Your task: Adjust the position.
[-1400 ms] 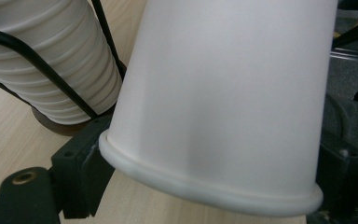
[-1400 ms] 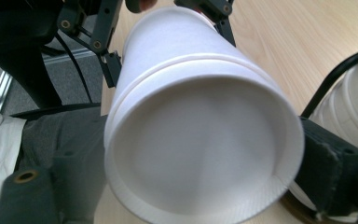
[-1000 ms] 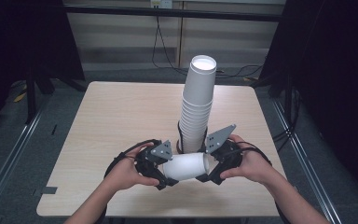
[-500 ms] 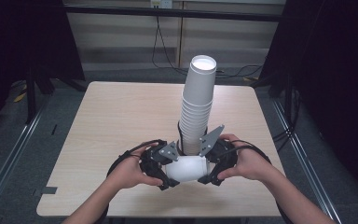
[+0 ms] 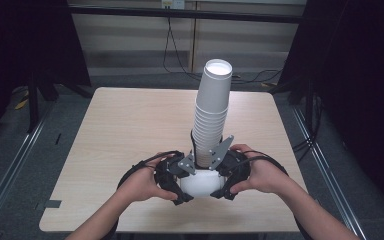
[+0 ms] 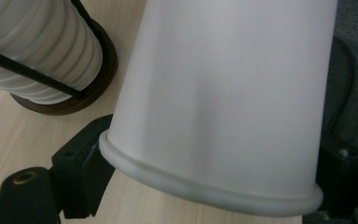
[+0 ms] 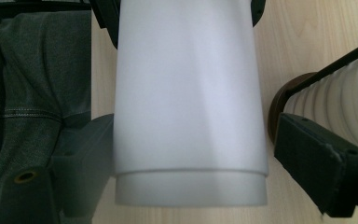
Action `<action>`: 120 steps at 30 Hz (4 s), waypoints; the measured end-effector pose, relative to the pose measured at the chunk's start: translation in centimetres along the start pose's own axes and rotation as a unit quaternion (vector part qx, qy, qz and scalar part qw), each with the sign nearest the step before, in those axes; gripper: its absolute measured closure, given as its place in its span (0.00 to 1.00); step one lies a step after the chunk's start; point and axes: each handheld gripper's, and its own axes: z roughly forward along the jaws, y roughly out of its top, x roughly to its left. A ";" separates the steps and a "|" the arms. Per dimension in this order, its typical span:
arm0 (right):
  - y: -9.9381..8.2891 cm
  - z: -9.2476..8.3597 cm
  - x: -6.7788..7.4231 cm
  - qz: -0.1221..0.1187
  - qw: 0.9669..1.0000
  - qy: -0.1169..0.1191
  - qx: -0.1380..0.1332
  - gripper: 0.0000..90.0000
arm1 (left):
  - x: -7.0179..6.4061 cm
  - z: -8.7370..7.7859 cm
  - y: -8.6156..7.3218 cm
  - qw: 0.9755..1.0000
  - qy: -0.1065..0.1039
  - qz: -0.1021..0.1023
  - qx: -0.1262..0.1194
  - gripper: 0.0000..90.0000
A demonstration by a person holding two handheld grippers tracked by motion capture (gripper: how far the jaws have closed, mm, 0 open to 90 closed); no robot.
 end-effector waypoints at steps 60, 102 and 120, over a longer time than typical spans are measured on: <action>-0.3 2.1 0.3 -0.027 0.999 -0.014 0.015 0.27 | 0.0 0.0 0.8 0.999 0.021 0.024 0.028 0.11; -2.7 1.8 -0.4 -0.006 1.000 -0.015 -0.012 0.27 | 0.2 -1.0 -0.1 0.999 0.026 0.013 -0.013 0.14; -4.5 0.9 -1.0 0.039 0.996 -0.010 -0.085 0.26 | 0.8 -1.4 -1.1 0.994 0.005 -0.025 -0.110 0.17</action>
